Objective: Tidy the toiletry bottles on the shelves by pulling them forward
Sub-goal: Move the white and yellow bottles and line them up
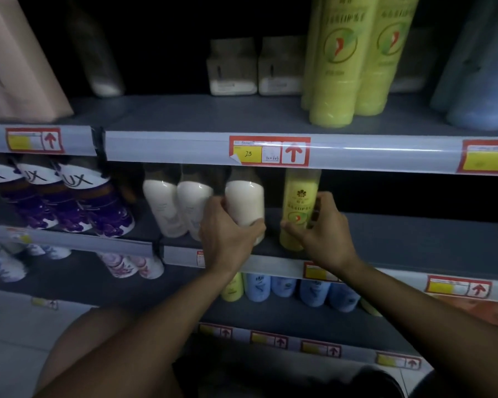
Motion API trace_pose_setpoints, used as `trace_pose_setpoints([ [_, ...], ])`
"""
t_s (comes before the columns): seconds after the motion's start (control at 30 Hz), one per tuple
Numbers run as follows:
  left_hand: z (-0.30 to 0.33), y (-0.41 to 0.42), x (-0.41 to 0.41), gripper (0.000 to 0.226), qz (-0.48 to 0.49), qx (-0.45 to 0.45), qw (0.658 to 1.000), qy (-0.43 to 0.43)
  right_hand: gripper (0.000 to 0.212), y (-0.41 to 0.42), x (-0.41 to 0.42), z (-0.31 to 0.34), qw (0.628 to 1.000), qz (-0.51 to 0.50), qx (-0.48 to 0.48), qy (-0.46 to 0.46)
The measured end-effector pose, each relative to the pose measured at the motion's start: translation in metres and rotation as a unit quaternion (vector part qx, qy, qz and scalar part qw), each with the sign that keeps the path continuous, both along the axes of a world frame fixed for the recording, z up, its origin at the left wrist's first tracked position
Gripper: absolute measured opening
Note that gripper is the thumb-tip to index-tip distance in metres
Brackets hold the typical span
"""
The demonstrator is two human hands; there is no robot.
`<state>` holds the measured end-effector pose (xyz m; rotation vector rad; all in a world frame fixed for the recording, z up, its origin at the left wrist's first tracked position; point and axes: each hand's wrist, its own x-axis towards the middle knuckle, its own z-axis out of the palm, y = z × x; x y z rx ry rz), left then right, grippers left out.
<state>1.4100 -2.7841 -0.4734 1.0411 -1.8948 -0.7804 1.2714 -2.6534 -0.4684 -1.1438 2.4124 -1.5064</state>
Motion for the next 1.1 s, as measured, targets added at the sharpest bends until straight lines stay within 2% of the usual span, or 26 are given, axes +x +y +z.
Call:
trace_pose_setpoints([
  [0.17,-0.024,0.0,-0.005,0.069,0.004,0.012,0.999,0.036,0.062,-0.007,-0.009,-0.017,1.0,-0.014,-0.002,0.001],
  [0.3,-0.037,0.005,-0.009,0.072,0.024,0.021,0.994,0.102,0.061,-0.009,-0.008,-0.019,1.0,-0.011,-0.003,0.002],
  [0.4,-0.038,0.009,-0.01,0.075,0.024,0.028,0.992,0.119,0.061,-0.008,-0.007,-0.02,1.0,-0.008,0.002,-0.003],
  [0.53,-0.043,0.015,-0.008,0.076,0.058,-0.011,0.996,0.065,0.071,-0.005,-0.003,-0.02,1.0,-0.002,0.029,0.005],
  [0.63,-0.049,0.015,-0.007,0.08,0.074,0.001,0.996,0.042,0.08,-0.002,-0.001,-0.025,0.999,-0.008,0.05,0.016],
  [0.83,-0.051,0.015,-0.008,0.069,0.101,0.005,0.994,0.04,0.069,-0.002,-0.006,-0.03,0.998,-0.029,0.05,0.012],
  [1.1,-0.054,0.006,-0.016,0.067,0.131,0.006,0.99,0.048,0.06,-0.024,-0.025,-0.031,0.997,-0.057,0.057,0.016],
])
